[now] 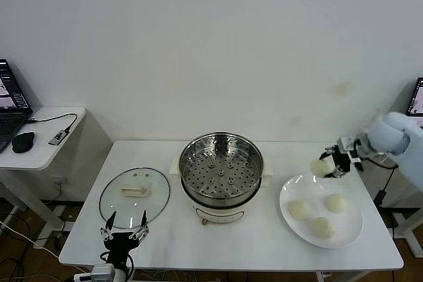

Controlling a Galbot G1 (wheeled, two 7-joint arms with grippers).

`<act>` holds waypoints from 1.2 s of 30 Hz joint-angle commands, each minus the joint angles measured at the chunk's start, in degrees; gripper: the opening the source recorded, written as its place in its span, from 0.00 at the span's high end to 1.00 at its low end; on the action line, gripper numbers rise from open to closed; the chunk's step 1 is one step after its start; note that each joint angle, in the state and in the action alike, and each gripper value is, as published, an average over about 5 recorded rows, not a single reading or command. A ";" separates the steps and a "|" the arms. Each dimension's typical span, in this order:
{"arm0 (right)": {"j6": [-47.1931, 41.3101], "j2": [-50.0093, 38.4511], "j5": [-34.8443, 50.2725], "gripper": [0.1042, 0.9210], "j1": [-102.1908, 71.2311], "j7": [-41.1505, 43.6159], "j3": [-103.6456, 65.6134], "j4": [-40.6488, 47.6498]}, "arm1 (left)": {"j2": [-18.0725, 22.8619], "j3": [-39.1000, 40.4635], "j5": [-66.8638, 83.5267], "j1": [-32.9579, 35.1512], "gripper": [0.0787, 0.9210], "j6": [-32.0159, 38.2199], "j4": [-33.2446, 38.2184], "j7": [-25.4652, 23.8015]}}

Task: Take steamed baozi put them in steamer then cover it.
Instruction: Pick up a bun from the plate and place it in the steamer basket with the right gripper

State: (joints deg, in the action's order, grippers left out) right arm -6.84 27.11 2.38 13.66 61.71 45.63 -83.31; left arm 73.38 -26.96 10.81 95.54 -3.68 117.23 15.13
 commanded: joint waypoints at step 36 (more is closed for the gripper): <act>30.89 44.47 -11.79 0.38 14.37 -9.79 29.35 21.01 | -0.40 -2.77 4.06 -1.17 0.12 -0.15 -1.00 -0.18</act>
State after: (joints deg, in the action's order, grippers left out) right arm 16.04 66.78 -0.14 30.10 52.98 72.82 -65.81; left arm 72.90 -29.68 14.76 94.59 -3.77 116.39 14.97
